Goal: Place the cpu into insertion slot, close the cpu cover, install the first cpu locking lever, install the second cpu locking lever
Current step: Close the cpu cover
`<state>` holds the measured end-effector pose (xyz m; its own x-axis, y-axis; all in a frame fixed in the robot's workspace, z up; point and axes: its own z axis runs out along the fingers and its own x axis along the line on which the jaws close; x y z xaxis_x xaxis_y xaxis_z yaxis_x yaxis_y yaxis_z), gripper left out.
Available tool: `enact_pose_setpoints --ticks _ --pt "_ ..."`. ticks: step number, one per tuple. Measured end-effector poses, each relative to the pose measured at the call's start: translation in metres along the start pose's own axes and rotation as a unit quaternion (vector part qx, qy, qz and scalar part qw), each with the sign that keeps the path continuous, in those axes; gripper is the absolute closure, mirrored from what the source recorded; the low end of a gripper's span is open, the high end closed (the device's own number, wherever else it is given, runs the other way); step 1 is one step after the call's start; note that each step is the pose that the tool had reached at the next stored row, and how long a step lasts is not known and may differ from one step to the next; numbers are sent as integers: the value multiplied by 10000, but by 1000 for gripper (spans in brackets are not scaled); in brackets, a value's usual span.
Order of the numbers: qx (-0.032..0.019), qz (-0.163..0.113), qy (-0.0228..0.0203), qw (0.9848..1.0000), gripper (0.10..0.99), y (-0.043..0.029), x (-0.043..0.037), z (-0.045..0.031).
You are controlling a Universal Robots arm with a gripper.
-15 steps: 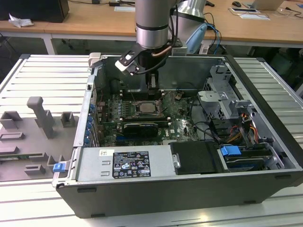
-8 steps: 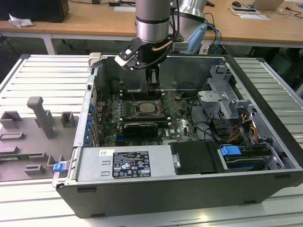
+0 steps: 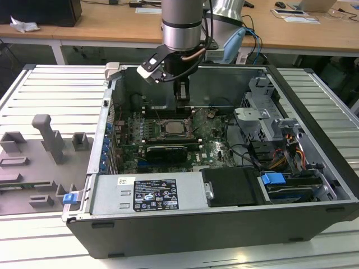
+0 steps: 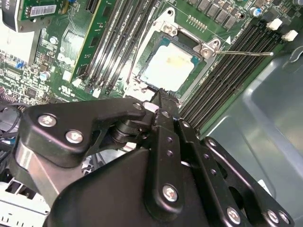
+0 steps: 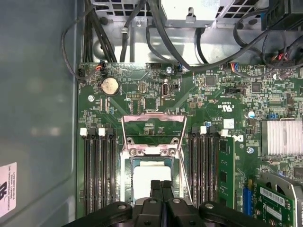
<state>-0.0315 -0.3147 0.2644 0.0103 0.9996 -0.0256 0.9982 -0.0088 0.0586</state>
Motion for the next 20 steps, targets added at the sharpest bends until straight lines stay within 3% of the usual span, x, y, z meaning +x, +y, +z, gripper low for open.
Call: enact_pose_setpoints --ticks 3,6,13,20 --pt "0 0 -11 10000 980 25 1 -15" --pt "0 -1 -18 10000 980 41 -1 -79" --pt "36 -17 -27 10000 980 341 3 -59" --pt "58 -65 -25 10000 980 461 4 -42"
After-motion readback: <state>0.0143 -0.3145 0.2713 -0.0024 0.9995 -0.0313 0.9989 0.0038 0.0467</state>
